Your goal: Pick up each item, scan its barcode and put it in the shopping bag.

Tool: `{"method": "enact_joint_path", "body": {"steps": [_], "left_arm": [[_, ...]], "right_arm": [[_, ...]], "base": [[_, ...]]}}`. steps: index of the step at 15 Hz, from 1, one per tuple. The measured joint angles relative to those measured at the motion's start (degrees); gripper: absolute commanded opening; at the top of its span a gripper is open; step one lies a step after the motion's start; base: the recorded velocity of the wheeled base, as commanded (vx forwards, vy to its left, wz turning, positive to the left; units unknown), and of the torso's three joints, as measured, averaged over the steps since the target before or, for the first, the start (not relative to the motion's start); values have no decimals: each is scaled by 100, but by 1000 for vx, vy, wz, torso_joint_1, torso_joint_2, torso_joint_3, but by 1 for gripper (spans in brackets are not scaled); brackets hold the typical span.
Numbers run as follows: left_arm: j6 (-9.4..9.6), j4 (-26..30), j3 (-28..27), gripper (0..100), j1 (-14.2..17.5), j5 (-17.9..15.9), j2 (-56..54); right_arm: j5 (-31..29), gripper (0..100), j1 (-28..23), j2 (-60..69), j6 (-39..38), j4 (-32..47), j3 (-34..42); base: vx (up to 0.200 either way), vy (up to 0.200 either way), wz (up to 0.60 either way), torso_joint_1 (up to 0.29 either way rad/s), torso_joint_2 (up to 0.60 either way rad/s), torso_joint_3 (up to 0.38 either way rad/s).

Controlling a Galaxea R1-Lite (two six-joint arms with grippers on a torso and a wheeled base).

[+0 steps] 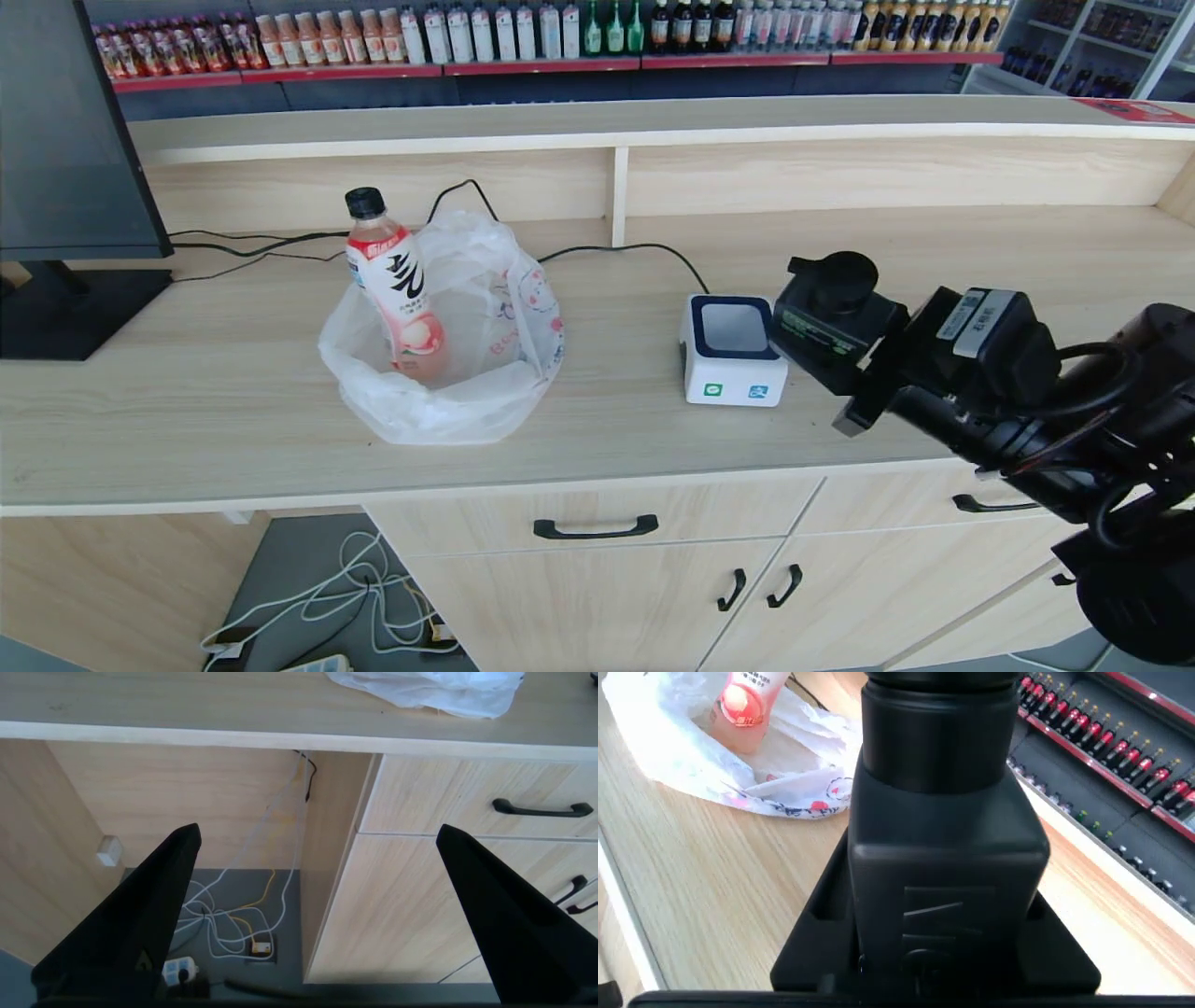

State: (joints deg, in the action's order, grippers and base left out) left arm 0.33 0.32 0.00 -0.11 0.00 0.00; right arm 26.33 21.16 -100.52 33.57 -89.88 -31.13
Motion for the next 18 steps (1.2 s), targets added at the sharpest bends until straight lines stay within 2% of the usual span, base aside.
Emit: {"method": "enact_joint_path", "body": {"steps": [3,7,10,15,18], "left_arm": [[2,4,-2,100,0,-2,0],[-1,1,-7,100,4,0,0],[-6,1,-7,100,0,0,0],[5,4,-10,100,6,-2,0],[2,1,-10,100,4,0,0]], "right_arm": [[-681,0,210,571,-692,-4,711],[-841,0,267,1067,-1346,0,1518],[-1120,0,52,1174,-1827,-11,1584],[-1123,0,-105,1145,-2016,-26,1389],[-1128,0,-226,1073,-2020,-2,1235]], "base": [[0,0,0,0,0,0],[0,0,0,0,0,0],[-200,0,0,4,4,2],[0,0,0,0,0,0],[0,200,0,10,-2,2]]}}
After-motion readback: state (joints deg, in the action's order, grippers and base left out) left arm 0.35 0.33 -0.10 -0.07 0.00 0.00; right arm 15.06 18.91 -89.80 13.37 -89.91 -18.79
